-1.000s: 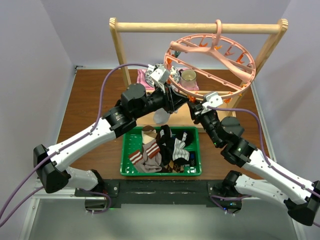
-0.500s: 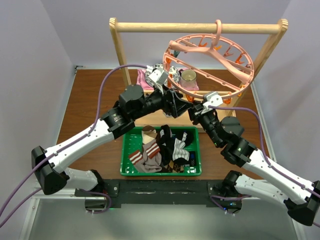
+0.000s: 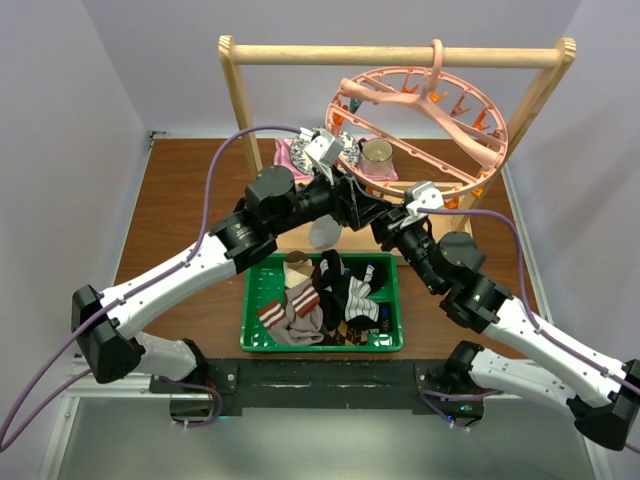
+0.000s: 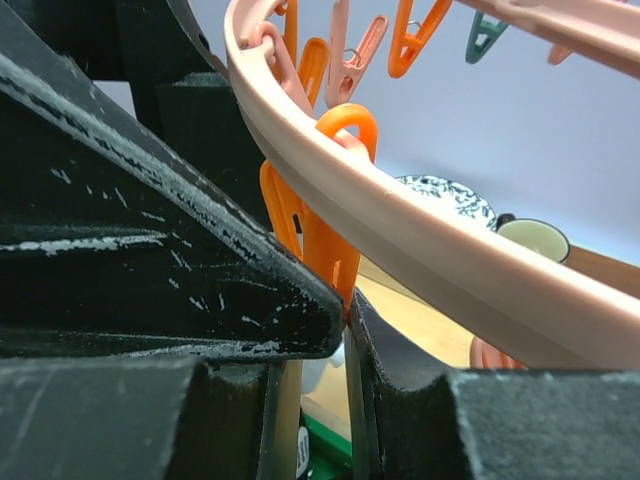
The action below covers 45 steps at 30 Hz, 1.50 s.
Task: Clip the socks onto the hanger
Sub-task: Open the clamp at the hanger.
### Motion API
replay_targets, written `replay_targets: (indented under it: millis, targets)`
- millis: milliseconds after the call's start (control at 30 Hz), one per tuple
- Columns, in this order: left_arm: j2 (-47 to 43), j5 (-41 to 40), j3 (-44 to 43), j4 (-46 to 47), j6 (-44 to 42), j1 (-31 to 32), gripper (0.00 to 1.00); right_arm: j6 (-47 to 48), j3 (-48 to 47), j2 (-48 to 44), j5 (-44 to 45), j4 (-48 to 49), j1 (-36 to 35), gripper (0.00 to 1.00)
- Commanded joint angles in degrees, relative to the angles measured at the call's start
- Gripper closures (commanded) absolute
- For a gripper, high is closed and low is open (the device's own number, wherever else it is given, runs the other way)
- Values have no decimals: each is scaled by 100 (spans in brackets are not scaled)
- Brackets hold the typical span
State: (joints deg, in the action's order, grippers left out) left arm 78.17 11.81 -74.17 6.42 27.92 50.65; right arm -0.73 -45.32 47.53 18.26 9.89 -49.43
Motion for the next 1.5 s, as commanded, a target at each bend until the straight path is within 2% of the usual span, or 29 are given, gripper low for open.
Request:
replay_targets:
  millis: [0,300,433,700,767,833,933,1200,1333,1367,1467]
  targets:
    - [14,-65,-335,387,-76,-20,30,-190,-241,46,-95,136,30,95]
    - [-39,-109,-221,387,-68,-20,35,-208,-179,72,-16,215,30,96]
    - [-48,-153,-203,396,-41,-20,45,-234,-161,72,-24,250,30,96]
    - [-56,-215,-203,334,-15,-20,55,-305,-144,151,-68,294,30,96]
    - [-65,-215,-194,325,-6,-29,59,-375,-161,178,19,285,30,93]
    - [-74,-197,-168,325,11,-38,63,-436,-144,178,90,303,30,81]
    - [-127,-162,-98,317,47,-82,69,-480,-109,143,90,312,30,76]
    - [-223,-214,43,282,99,-152,90,-516,-73,37,72,312,30,74]
    - [-250,-267,43,202,125,-170,98,-507,-73,55,-7,347,30,62]
    - [-276,-259,78,202,117,-170,99,-498,-82,64,19,356,30,56]
    - [-311,-215,148,202,143,-179,99,-428,-144,64,134,382,30,50]
